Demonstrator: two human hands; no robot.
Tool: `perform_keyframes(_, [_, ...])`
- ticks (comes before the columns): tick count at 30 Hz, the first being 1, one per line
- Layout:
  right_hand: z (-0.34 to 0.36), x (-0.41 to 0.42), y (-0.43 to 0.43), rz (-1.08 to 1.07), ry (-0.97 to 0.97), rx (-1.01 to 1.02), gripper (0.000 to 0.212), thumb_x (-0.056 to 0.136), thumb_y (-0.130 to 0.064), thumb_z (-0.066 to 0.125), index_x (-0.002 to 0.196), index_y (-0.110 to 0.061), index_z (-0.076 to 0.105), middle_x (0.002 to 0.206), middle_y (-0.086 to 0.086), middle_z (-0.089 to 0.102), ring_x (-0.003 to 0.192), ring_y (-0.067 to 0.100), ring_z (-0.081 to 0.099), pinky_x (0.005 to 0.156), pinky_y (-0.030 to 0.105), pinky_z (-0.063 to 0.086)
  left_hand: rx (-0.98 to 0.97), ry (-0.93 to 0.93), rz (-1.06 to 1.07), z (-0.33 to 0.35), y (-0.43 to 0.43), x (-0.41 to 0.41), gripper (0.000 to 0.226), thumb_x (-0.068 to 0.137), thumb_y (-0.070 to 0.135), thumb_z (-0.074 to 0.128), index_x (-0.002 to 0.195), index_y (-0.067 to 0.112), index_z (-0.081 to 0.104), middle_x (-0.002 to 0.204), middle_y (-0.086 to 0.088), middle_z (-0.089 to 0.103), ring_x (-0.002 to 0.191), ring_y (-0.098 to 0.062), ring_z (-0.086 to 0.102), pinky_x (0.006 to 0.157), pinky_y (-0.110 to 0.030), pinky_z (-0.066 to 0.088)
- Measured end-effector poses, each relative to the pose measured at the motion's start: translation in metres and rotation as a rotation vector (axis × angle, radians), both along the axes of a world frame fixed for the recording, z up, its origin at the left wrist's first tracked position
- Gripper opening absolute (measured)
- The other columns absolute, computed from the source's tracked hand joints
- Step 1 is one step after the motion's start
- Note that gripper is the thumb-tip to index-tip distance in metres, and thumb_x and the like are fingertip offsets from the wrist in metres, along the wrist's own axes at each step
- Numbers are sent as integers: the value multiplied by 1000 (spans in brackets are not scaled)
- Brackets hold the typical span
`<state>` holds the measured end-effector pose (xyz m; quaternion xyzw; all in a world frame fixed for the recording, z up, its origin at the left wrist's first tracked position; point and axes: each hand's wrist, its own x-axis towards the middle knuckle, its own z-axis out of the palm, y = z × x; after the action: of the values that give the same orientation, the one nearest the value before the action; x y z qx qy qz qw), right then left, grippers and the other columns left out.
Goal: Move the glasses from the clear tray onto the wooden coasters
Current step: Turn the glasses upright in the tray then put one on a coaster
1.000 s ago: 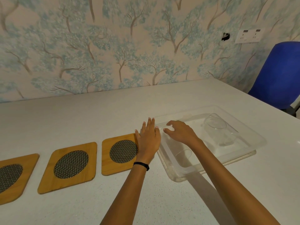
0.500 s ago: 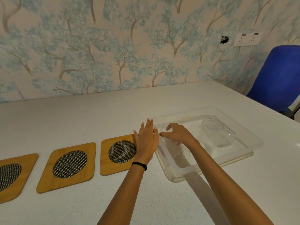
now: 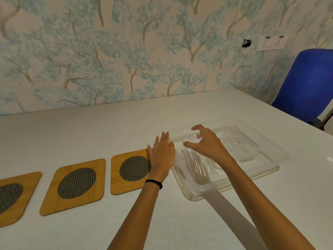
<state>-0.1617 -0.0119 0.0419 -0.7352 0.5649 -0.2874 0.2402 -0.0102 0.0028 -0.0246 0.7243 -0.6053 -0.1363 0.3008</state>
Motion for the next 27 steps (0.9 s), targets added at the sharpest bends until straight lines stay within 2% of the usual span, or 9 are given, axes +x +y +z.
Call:
perform_keyframes(11, [18,-22,38,91,26,-52,63,74,-42,71,129,-29,45,127,2,46,97,12,52,81,25,45,-3,60,-10,3,4,0,50,102,32,21,150,26,10,161,5,8,149,-16,3,119,-51,-7])
perform_keyframes(16, [18,-34,49,132,-27,-40,63,73,-35,73,130,-26,46,124,1,46,102,13,52,93,36,51,0,77,-31,4,5,1,50,102,32,21,150,24,10,161,4,7,149,-16,2,120,-49,-5])
perform_keyframes(20, [14,-44,53,159,-75,-50,63,72,-31,76,128,-25,49,118,-2,45,103,11,54,90,30,52,-22,169,-69,4,6,0,50,103,31,22,150,22,11,161,3,6,148,-15,3,122,-44,0])
perform_keyframes(23, [9,-49,54,187,-119,-45,61,71,-29,77,126,-27,50,117,-3,44,104,6,53,89,22,48,-35,169,-82,5,5,0,50,103,31,24,150,20,13,161,2,3,148,-14,3,123,-42,5])
perform_keyframes(27, [5,-55,55,266,-122,-35,63,74,-32,75,129,-30,46,120,-5,42,110,5,50,94,21,45,-36,175,-98,7,4,-1,51,102,32,25,150,17,14,161,1,2,148,-15,4,122,-42,8])
